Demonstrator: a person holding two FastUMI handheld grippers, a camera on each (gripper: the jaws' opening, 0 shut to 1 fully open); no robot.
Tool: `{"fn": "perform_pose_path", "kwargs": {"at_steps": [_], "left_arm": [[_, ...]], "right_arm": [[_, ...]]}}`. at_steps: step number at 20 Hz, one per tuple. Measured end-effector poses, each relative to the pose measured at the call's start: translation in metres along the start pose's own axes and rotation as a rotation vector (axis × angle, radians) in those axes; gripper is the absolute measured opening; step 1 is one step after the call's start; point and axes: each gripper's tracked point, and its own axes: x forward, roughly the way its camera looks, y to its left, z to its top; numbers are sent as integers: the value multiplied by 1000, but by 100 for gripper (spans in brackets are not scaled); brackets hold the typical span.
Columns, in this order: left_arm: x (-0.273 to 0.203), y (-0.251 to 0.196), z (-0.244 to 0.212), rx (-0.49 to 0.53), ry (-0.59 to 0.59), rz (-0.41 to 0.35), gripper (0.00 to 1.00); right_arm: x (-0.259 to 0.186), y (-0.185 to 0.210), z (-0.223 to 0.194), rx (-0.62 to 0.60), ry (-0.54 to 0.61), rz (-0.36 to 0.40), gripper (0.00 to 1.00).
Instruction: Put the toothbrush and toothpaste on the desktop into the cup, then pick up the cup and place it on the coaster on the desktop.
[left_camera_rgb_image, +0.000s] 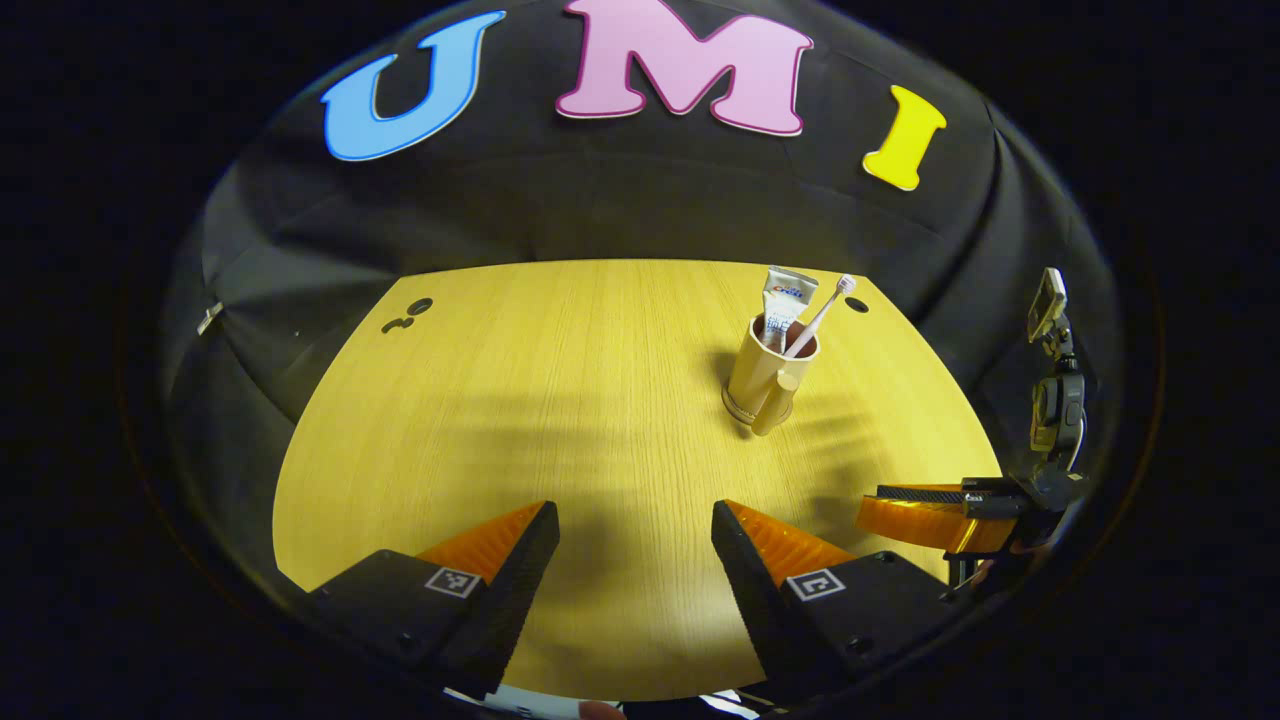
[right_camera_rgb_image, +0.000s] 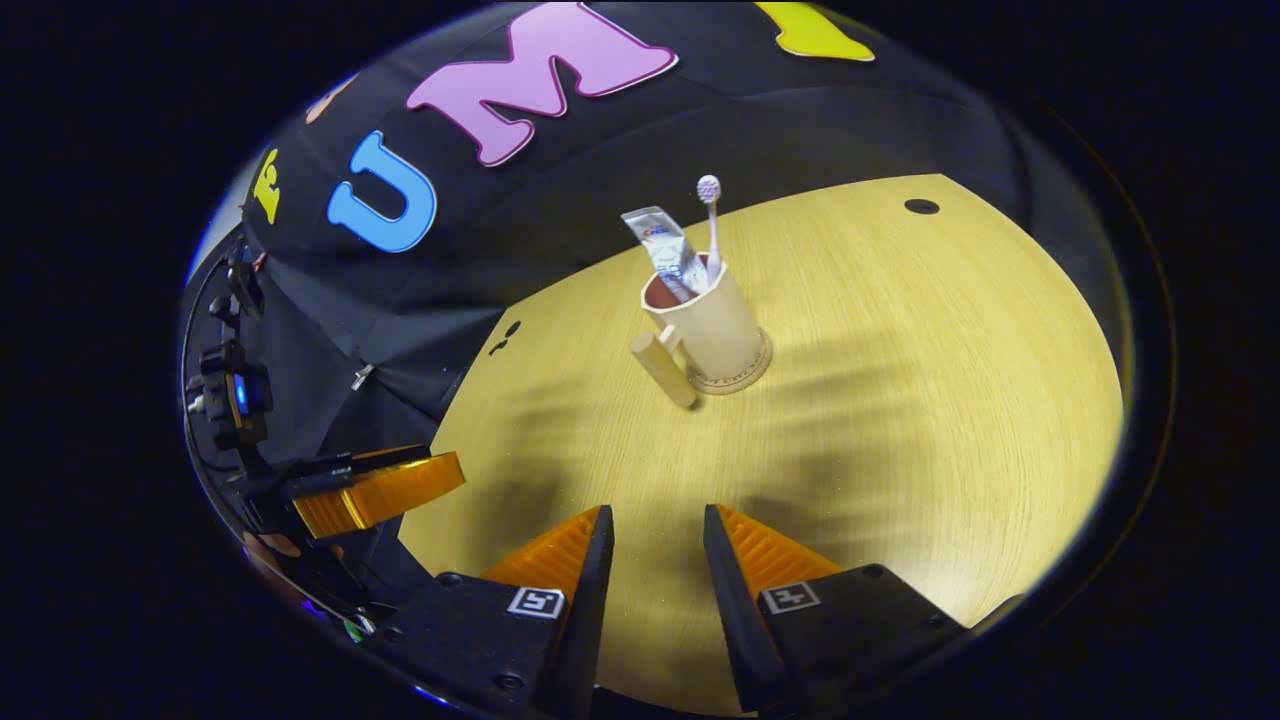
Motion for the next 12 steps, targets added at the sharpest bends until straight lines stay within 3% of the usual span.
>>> {"fn": "perform_pose_path", "kwargs": {"at_steps": [3, 4, 5, 6, 7, 8, 9, 12], "left_arm": [[-2, 6, -5, 9, -16, 0, 96], [-3, 5, -6, 16, -16, -4, 96], [-3, 4, -7, 27, -18, -2, 96], [-3, 4, -7, 43, -14, 1, 96], [-4, 5, -9, 60, -11, 6, 96], [-6, 5, -10, 72, -7, 11, 96], [-7, 3, -12, 78, -3, 9, 96], [-10, 1, -14, 88, 3, 6, 96]], "right_arm": [[5, 7, -5, -6, 18, -20, 69], [6, 7, -7, -9, 26, -31, 56], [7, 6, -8, -15, 35, -41, 59], [7, 4, -9, -21, 45, -50, 76], [8, 3, -11, -22, 55, -58, 81], [9, 1, -11, -18, 62, -68, 67], [10, 0, -12, -14, 72, -75, 89], [13, -7, -13, -6, 87, -102, 97]]}}
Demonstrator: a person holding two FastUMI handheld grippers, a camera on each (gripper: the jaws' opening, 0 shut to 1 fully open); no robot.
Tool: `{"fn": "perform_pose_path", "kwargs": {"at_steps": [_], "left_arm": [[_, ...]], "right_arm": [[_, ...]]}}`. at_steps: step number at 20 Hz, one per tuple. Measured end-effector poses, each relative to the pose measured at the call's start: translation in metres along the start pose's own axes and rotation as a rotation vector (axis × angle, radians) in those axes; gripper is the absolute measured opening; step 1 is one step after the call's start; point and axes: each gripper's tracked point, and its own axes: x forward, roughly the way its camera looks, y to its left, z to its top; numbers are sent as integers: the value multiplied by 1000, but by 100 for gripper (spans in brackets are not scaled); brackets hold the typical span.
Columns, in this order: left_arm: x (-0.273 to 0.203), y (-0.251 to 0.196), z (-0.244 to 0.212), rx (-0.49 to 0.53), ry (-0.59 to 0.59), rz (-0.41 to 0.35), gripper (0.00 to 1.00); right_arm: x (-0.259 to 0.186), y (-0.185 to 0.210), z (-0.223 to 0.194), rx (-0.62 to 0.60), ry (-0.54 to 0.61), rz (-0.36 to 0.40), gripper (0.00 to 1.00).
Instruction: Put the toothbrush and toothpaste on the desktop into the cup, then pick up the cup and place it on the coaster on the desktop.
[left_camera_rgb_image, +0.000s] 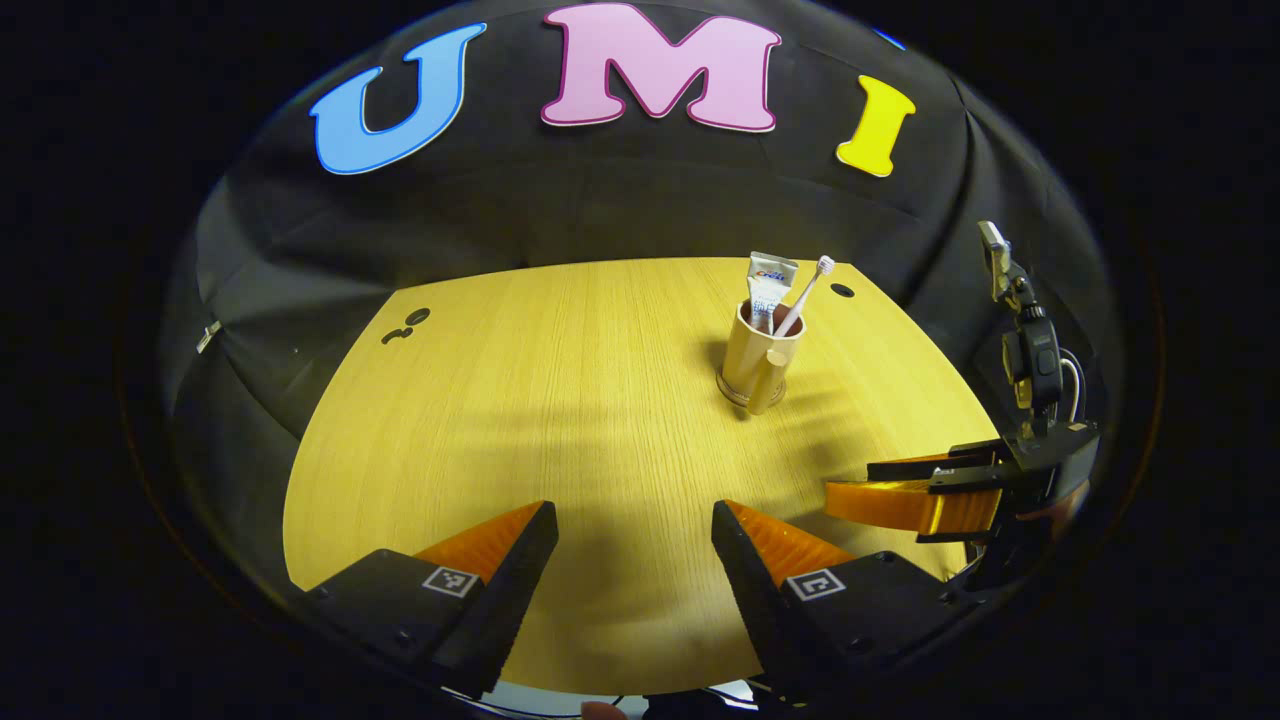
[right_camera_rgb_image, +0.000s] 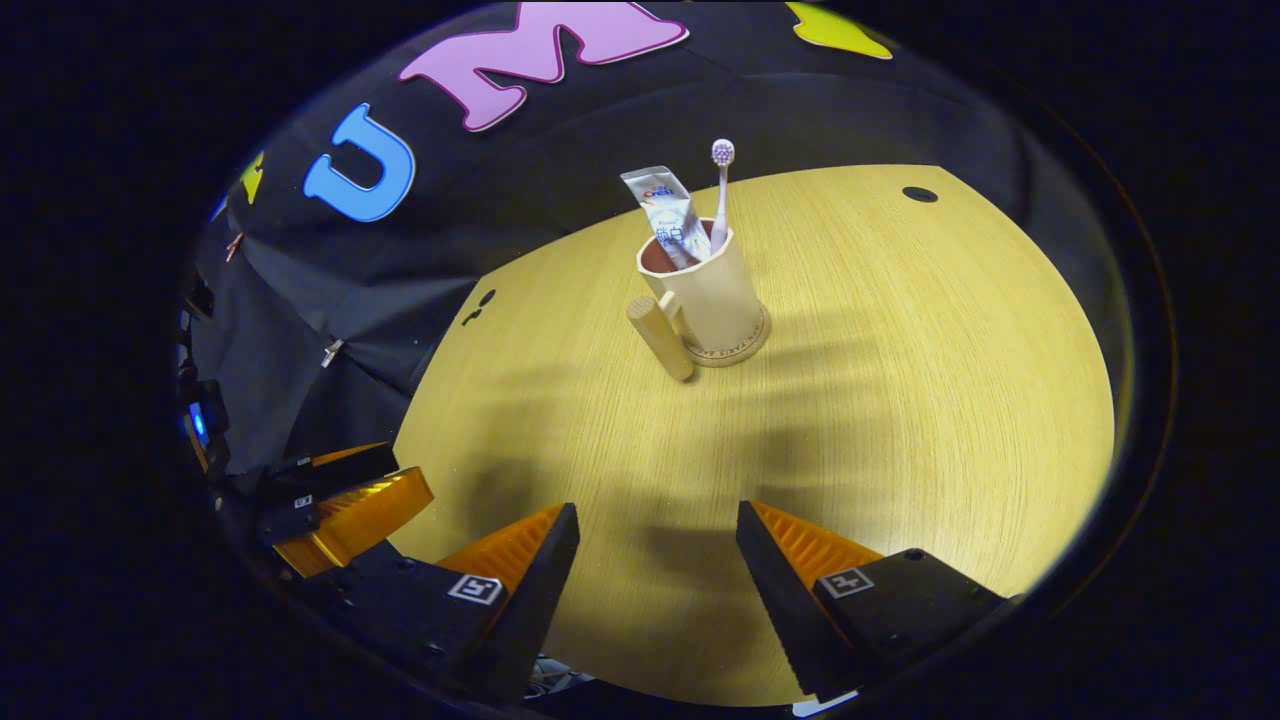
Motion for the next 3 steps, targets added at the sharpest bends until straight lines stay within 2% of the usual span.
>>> {"fn": "perform_pose_path", "kwargs": {"at_steps": [3], "left_arm": [[-1, 3, -5, 11, 10, 13, 95]], "right_arm": [[3, -6, 2, 17, 9, -22, 98]]}}
